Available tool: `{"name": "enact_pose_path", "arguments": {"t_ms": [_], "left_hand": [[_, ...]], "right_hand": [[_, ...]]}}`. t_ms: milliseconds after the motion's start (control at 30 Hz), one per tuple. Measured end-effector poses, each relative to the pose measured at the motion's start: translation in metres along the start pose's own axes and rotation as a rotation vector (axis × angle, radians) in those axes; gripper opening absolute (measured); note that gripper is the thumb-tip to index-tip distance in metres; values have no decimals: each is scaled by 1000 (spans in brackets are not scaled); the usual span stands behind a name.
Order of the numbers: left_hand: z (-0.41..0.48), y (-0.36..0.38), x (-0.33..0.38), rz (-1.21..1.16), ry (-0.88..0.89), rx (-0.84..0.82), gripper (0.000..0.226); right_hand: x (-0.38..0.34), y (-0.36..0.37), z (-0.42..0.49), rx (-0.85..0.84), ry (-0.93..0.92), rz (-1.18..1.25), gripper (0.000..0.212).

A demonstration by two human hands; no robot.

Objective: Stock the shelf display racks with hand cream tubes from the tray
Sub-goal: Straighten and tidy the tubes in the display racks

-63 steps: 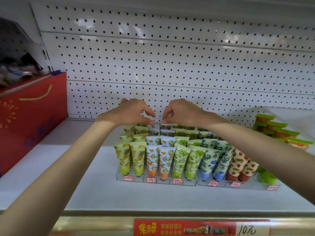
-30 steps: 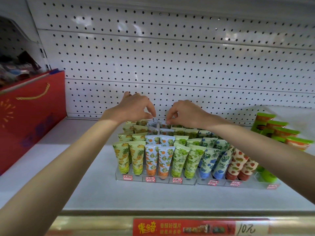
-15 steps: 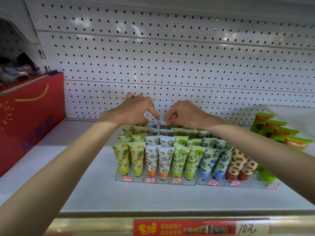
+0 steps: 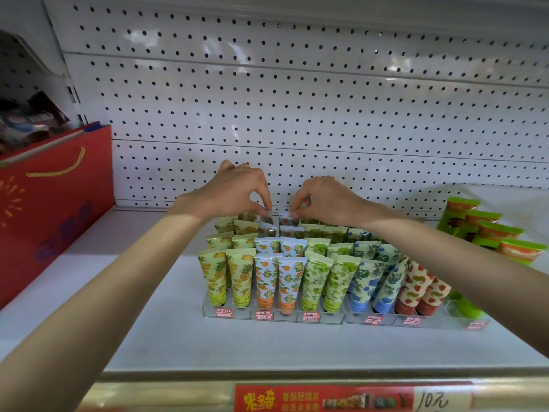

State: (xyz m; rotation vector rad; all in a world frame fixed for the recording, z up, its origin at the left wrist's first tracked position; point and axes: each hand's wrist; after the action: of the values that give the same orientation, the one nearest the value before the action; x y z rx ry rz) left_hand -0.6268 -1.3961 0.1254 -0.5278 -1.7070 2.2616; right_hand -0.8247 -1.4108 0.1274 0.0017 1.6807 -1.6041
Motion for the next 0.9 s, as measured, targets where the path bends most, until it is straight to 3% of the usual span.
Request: {"name": "enact_pose_path", "arguments": {"t_ms": [900], "left_hand": [[-6, 11, -4, -211, -125, 64, 10]], "right_hand": [[4, -4, -5, 1, 46, 186, 10]]}}
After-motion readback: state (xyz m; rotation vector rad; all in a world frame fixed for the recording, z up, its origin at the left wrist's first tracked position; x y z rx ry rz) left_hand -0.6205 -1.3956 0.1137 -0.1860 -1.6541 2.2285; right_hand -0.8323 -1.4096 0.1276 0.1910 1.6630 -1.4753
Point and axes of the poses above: each hand's wrist, its own z-axis towards the middle knuckle, its own y-axis out of the palm, x = y × z, and after that the axes turned 12 degrees about z, right-handed
